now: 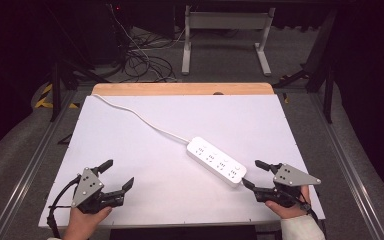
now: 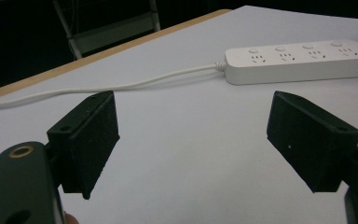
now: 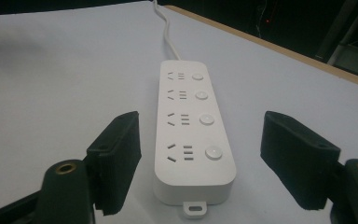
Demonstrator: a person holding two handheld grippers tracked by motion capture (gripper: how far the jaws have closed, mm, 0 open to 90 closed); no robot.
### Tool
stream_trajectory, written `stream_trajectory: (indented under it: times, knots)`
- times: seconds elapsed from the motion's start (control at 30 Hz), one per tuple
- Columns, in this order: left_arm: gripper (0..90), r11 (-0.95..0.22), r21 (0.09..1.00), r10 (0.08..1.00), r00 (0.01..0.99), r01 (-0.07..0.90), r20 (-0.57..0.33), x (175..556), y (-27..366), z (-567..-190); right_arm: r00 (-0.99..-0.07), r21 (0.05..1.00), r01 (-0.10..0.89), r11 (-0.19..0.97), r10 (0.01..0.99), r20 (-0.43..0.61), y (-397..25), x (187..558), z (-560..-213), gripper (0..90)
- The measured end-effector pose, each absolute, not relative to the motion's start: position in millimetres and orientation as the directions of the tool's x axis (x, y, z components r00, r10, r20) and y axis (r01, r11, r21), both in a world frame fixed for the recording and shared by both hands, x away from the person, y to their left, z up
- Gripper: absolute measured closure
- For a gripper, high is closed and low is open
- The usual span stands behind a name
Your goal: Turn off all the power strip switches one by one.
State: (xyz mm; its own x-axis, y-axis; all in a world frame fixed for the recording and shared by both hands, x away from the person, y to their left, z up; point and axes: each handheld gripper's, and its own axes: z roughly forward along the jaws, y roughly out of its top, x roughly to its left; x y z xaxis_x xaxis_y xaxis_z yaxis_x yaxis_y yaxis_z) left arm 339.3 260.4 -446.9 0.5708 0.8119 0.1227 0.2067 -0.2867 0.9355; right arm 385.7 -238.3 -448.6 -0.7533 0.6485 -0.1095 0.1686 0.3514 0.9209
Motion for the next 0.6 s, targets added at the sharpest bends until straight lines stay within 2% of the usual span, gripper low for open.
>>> stream_trajectory:
  times: [0.6]
  knots:
    - [17.4,-0.293,0.933,0.817,0.562,0.207,0.132,339.8,260.9,-447.0,-0.753,0.915,0.189,0.357,0.651,-0.099,-226.4,402.0,-428.4,31.2]
